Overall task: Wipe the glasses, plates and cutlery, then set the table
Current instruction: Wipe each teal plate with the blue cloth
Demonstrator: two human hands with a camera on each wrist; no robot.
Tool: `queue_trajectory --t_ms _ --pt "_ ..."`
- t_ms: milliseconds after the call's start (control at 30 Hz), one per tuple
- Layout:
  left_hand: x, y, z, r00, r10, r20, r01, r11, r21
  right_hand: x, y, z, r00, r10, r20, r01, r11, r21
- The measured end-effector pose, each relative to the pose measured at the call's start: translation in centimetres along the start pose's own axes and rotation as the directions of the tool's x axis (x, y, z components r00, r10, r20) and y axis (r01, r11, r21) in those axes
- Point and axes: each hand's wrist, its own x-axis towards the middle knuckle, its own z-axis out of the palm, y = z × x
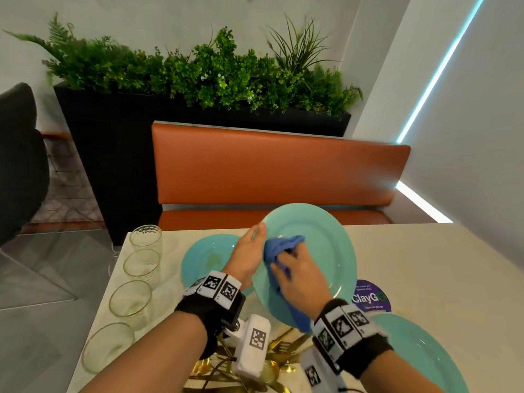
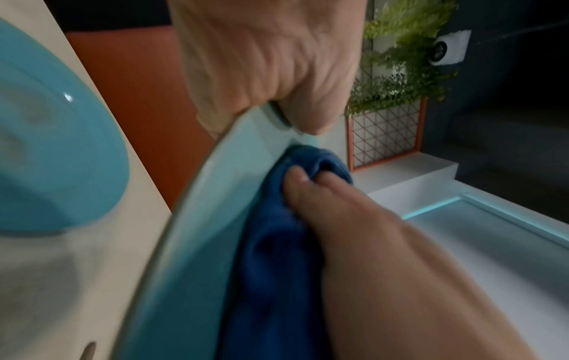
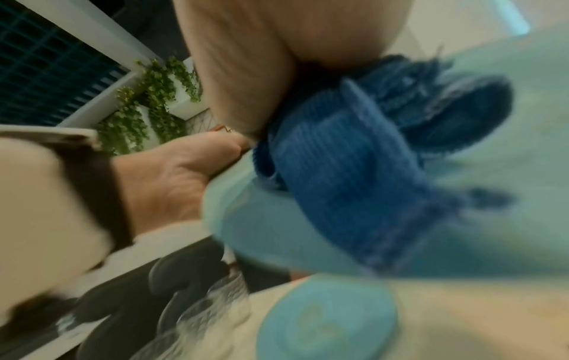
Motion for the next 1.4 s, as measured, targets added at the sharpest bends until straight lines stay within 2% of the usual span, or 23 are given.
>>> queue_trajectory --t_ms 100,167,200,267,300,367,433,533,567,667,700,767,800,833,933,967,1067,1100,1200,1233,1333,1367,1400 --pt "0.9 -0.8 -1.7 0.999 -0.047 -0.004 0.046 0.997 -0.067 -2.6 2.2 -0.3 0.949 -0.098 0.3 0.121 0.991 -0.058" --pt "0.7 -1.1 -2.5 0.995 -0.099 -0.014 0.097 0.99 -0.098 -3.3 4.2 -2.3 0.914 -0.04 0.405 0.115 0.98 -0.165" --pt "0.5 -1.1 -2.6 0.994 -0.11 -0.009 0.108 0.989 -0.102 -3.1 5.2 -3.3 0.929 0.027 0.368 0.061 0.972 -0.226" --pt "0.2 -1.2 -2.7 0.993 -0.121 -0.002 0.12 0.986 -0.112 -1.8 6.9 -4.9 0.983 0.157 0.09 -0.133 0.964 -0.232" --pt "0.1 -1.4 -2.6 0.993 -0.12 0.002 0.12 0.987 -0.106 -1.0 7.2 -5.6 0.972 0.224 -0.074 -0.234 0.952 -0.196" --pt "-0.5 -1.2 -2.0 0.993 -0.119 0.012 0.12 0.989 -0.085 0.7 6.0 -6.2 0.924 0.326 -0.2 -0.36 0.919 -0.163" --pt "-0.8 -1.3 -1.0 0.988 -0.144 0.048 0.146 0.988 -0.045 1.8 3.5 -5.0 0.945 0.293 -0.146 -0.316 0.932 -0.176" --pt "-0.5 -2.2 -0.6 0.99 -0.14 0.029 0.141 0.989 -0.035 2.0 1.2 -3.1 0.996 0.088 0.019 -0.082 0.976 -0.202" --pt "-0.7 -2.2 -0.8 0.989 -0.148 0.029 0.149 0.988 -0.04 2.3 1.5 -3.3 0.995 0.102 0.016 -0.097 0.974 -0.206" --pt "-1.4 -1.5 -0.9 0.992 -0.124 0.023 0.125 0.991 -0.04 2.8 2.3 -4.9 0.927 0.341 -0.153 -0.367 0.908 -0.203" --pt "-1.6 -1.3 -1.0 0.993 -0.117 0.029 0.118 0.993 -0.029 2.6 1.8 -4.7 0.922 0.348 -0.167 -0.377 0.906 -0.193" --pt "-1.8 -1.1 -1.3 0.994 -0.111 0.011 0.111 0.994 -0.017 2.2 0.4 -3.4 0.985 0.169 -0.034 -0.173 0.969 -0.178" --pt "-1.3 -1.8 -1.5 0.994 -0.108 0.007 0.108 0.994 -0.032 2.0 0.1 -2.8 0.996 0.076 0.042 -0.069 0.986 -0.15" --pt "-0.7 -2.7 -1.7 0.992 -0.127 0.011 0.127 0.991 -0.039 2.1 0.2 -2.7 0.996 0.051 0.067 -0.043 0.991 -0.125" --pt "0.3 -4.0 -1.8 0.986 -0.164 0.017 0.164 0.986 -0.006 3.0 1.2 -3.7 0.961 0.237 -0.141 -0.252 0.962 -0.104" --pt "-0.2 -3.4 -1.8 0.985 -0.173 0.024 0.173 0.985 0.002 3.0 0.7 -3.6 0.96 0.239 -0.144 -0.257 0.959 -0.119" --pt "-1.2 -2.0 -1.9 0.98 -0.201 0.01 0.201 0.98 -0.01 2.3 -1.2 -2.5 0.997 0.004 0.073 0.006 0.991 -0.137" --pt "-1.5 -1.8 -1.9 0.975 -0.22 0.009 0.22 0.975 0.004 2.6 -1.1 -2.7 0.997 -0.006 0.081 0.015 0.993 -0.118" --pt "-0.8 -2.5 -2.0 0.972 -0.23 0.039 0.228 0.972 0.049 3.4 -0.3 -3.6 0.978 0.185 -0.099 -0.194 0.976 -0.096" --pt "-0.8 -2.5 -2.0 0.972 -0.233 0.042 0.23 0.971 0.063 3.0 -0.8 -3.3 0.981 0.173 -0.091 -0.182 0.978 -0.106" --pt "-1.0 -1.5 -2.1 0.98 -0.197 0.018 0.197 0.98 0.034 1.7 -2.4 -1.6 0.991 -0.05 0.124 0.061 0.994 -0.089" --pt "-1.1 -1.3 -2.1 0.98 -0.2 0.021 0.199 0.98 0.027 1.7 -2.5 -1.6 0.989 -0.068 0.133 0.077 0.995 -0.065" --pt "-1.1 -1.2 -2.2 0.976 -0.218 0.028 0.217 0.975 0.04 2.2 -2.2 -1.8 0.997 -0.034 0.075 0.038 0.998 -0.053"
